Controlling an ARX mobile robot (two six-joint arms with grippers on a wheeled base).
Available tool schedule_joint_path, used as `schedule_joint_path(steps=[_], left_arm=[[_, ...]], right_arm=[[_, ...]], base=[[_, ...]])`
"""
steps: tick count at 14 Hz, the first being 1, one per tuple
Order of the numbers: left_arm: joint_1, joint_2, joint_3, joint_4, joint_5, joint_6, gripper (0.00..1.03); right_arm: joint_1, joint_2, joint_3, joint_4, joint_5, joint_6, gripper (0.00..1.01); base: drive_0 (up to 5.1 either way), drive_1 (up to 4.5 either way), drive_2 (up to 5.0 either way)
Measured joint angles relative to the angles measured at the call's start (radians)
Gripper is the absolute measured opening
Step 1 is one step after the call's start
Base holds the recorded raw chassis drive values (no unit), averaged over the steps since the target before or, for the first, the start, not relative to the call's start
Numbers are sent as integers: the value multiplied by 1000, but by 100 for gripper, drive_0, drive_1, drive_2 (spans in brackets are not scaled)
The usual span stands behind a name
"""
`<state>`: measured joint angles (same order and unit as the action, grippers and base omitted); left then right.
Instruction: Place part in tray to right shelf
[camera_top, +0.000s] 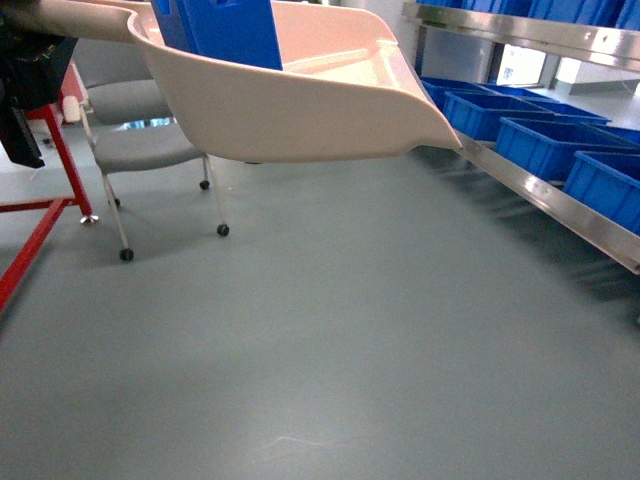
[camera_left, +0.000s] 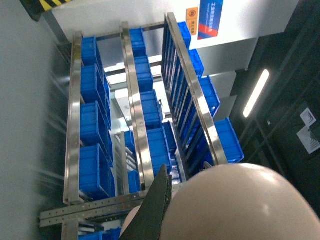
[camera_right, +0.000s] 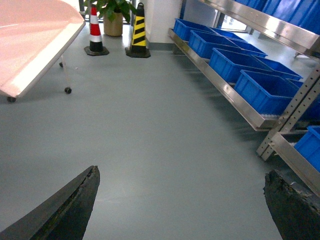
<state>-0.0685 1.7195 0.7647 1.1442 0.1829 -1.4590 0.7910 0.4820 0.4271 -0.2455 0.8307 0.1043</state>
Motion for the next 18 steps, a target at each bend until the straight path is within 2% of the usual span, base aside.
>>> schedule_joint_path(steps=[18], left_arm=[[0,0,0,0,-3,0,14]], right_arm=[[0,0,0,0,0,0,98]], base=[[-160,-160,-160]])
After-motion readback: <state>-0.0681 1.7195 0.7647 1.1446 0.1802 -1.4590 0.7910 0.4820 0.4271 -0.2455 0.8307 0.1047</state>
